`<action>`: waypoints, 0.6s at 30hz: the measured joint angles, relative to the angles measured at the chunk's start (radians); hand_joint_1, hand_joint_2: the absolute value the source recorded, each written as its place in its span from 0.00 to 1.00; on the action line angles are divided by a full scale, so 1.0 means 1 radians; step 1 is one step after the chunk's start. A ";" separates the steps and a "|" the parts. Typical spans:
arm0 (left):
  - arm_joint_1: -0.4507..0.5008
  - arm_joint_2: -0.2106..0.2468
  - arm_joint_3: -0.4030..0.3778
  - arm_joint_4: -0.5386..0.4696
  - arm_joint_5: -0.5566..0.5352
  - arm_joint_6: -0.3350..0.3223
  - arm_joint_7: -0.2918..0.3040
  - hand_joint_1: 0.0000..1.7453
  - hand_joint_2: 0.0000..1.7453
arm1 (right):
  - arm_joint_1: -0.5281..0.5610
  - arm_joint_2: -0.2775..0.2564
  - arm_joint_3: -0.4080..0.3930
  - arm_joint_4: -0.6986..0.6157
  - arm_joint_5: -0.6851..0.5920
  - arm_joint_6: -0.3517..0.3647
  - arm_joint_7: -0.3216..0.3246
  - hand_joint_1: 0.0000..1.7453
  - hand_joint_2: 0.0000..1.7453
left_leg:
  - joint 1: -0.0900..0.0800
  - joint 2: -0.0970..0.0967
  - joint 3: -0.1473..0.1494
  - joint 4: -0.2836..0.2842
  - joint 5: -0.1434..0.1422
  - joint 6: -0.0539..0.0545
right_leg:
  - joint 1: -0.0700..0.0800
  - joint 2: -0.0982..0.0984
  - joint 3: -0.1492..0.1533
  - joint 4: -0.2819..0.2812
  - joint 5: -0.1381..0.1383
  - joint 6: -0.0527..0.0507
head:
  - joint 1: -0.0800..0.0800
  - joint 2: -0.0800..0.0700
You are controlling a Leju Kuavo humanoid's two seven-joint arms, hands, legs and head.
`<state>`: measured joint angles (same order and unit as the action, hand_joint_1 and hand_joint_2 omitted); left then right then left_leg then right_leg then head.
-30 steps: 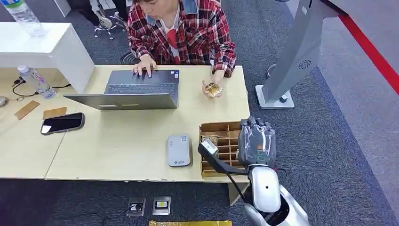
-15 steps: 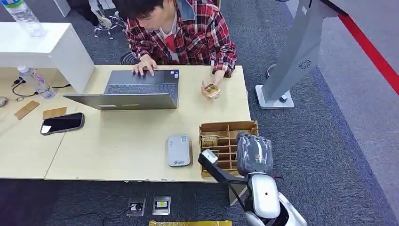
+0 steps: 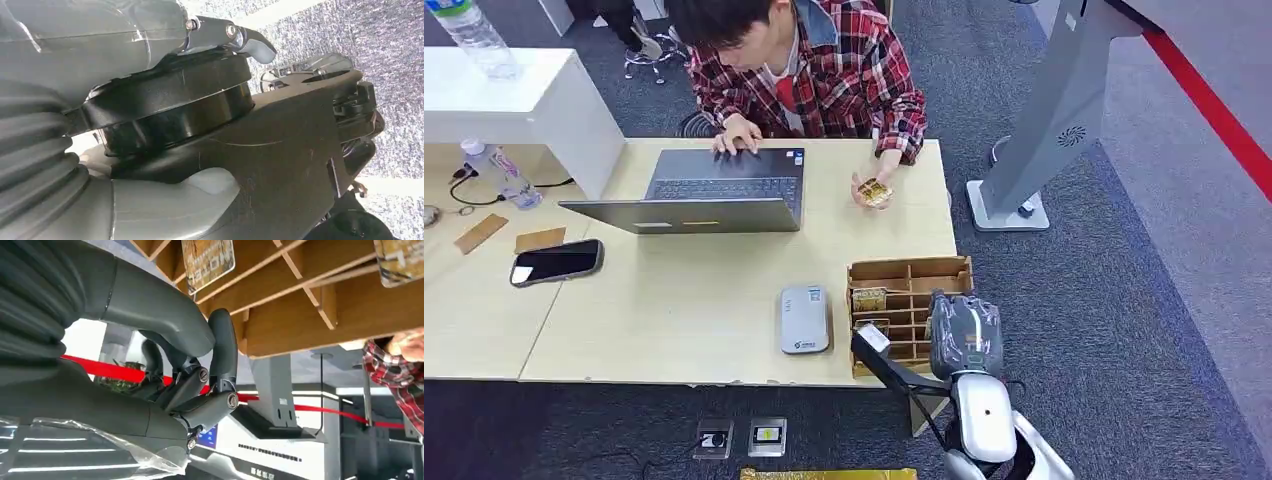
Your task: Pass the card to the sensor for recognition and then transmit it.
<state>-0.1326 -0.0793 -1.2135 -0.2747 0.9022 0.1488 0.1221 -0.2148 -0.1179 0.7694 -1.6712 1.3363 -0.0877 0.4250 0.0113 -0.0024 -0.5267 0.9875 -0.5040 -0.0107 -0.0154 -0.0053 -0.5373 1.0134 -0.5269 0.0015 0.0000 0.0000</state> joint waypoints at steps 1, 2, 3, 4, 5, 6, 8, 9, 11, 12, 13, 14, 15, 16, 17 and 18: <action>0.000 0.000 0.000 0.000 0.000 0.000 0.000 0.00 1.00 | 0.000 0.000 -0.001 0.006 0.000 0.000 0.000 0.60 1.00 | 0.000 0.000 0.000 0.000 0.000 0.000 | 0.000 0.000 0.000 0.000 0.000 0.000 | 0.000 0.000; 0.000 0.000 0.000 0.000 0.000 0.000 0.000 0.00 1.00 | 0.000 0.000 -0.002 0.010 0.000 0.000 0.001 0.60 1.00 | 0.000 0.000 0.000 0.000 0.000 0.000 | 0.000 0.000 0.000 0.000 0.000 0.000 | 0.000 0.000; 0.001 -0.001 0.000 0.000 0.000 0.000 0.000 0.00 1.00 | 0.000 -0.001 -0.003 0.018 0.000 0.000 0.002 0.60 1.00 | 0.000 0.000 0.000 0.000 0.000 0.000 | 0.000 0.000 0.000 0.000 0.000 0.000 | 0.000 0.000; 0.001 -0.002 0.000 0.000 0.000 0.001 0.000 0.00 1.00 | 0.000 -0.001 -0.005 0.024 0.000 0.000 0.003 0.57 1.00 | 0.000 0.000 0.000 0.000 0.000 0.000 | 0.000 0.000 0.000 0.000 0.000 0.000 | 0.000 0.000; 0.001 -0.003 0.001 0.000 0.000 0.002 0.000 0.00 1.00 | 0.001 -0.002 -0.006 0.031 -0.002 -0.001 0.005 0.57 1.00 | 0.000 0.000 0.000 0.000 0.000 0.000 | 0.000 0.000 0.000 0.000 0.000 0.000 | 0.000 0.000; 0.001 -0.003 0.002 0.000 0.000 0.003 0.000 0.00 1.00 | 0.002 -0.002 -0.008 0.035 -0.002 -0.001 0.006 0.52 1.00 | 0.000 0.000 0.000 0.000 0.000 0.000 | 0.000 0.000 0.000 0.000 0.000 0.000 | 0.000 0.000; 0.002 -0.003 0.003 0.000 0.000 0.003 0.000 0.00 1.00 | 0.003 -0.003 -0.011 0.041 -0.003 -0.002 0.008 0.48 1.00 | 0.000 0.000 0.000 0.000 0.000 0.000 | 0.000 0.000 0.000 0.000 0.000 0.000 | 0.000 0.000; 0.002 -0.003 0.006 0.000 0.000 0.004 0.000 0.00 1.00 | 0.004 -0.003 -0.014 0.046 -0.003 -0.002 0.009 0.48 1.00 | 0.000 0.000 0.000 0.000 0.000 0.000 | 0.000 0.000 0.000 0.000 0.000 0.000 | 0.000 0.000; 0.002 -0.003 0.008 0.000 0.000 0.005 0.000 0.00 1.00 | 0.005 -0.004 -0.019 0.057 -0.006 -0.003 0.012 0.48 1.00 | 0.000 0.000 0.000 0.000 0.000 0.000 | 0.000 0.000 0.000 0.000 0.000 0.000 | 0.000 0.000; 0.002 -0.003 0.008 0.000 0.000 0.005 0.000 0.00 1.00 | 0.006 -0.004 -0.022 0.061 -0.007 -0.005 0.012 0.48 1.00 | 0.000 0.000 0.000 0.000 0.000 0.000 | 0.000 0.000 0.000 0.000 0.000 0.000 | 0.000 0.000; 0.002 -0.003 0.008 0.000 0.000 0.006 0.000 0.00 1.00 | 0.007 -0.004 -0.024 0.064 -0.007 -0.005 0.013 0.47 1.00 | 0.000 0.000 0.000 0.000 0.000 0.000 | 0.000 0.000 0.000 0.000 0.000 0.000 | 0.000 0.000; 0.002 -0.003 0.008 0.000 0.000 0.006 0.000 0.00 1.00 | 0.007 -0.004 -0.024 0.067 -0.008 -0.007 0.013 0.46 1.00 | 0.000 0.000 0.000 0.000 0.000 0.000 | 0.000 0.000 0.000 0.000 0.000 0.000 | 0.000 0.000; 0.002 -0.003 0.008 0.000 0.000 0.006 0.000 0.00 1.00 | 0.007 -0.004 -0.024 0.069 -0.008 -0.009 0.013 0.44 1.00 | 0.000 0.000 0.000 0.000 0.000 0.000 | 0.000 0.000 0.000 0.000 0.000 0.000 | 0.000 0.000; 0.002 -0.003 0.008 0.000 0.000 0.006 0.000 0.00 1.00 | 0.008 -0.004 -0.026 0.072 -0.008 -0.011 0.013 0.44 1.00 | 0.000 0.000 0.000 0.000 0.000 0.000 | 0.000 0.000 0.000 0.000 0.000 0.000 | 0.000 0.000; 0.002 -0.003 0.008 0.000 0.000 0.006 0.000 0.00 1.00 | 0.008 -0.004 -0.028 0.076 -0.008 -0.013 0.014 0.45 1.00 | 0.000 0.000 0.000 0.000 0.000 0.000 | 0.000 0.000 0.000 0.000 0.000 0.000 | 0.000 0.000; 0.002 -0.003 0.008 0.000 0.000 0.006 0.000 0.00 1.00 | 0.008 -0.004 -0.029 0.079 -0.008 -0.014 0.014 0.43 1.00 | 0.000 0.000 0.000 0.000 0.000 0.000 | 0.000 0.000 0.000 0.000 0.000 0.000 | 0.000 0.000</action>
<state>-0.1307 -0.0824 -1.2055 -0.2747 0.9022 0.1553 0.1221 -0.2067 -0.1221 0.7401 -1.5919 1.3283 -0.1019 0.4387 0.0113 -0.0024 -0.5266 0.9875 -0.5040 -0.0107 -0.0154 -0.0054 -0.5372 1.0134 -0.5269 0.0015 -0.0004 0.0000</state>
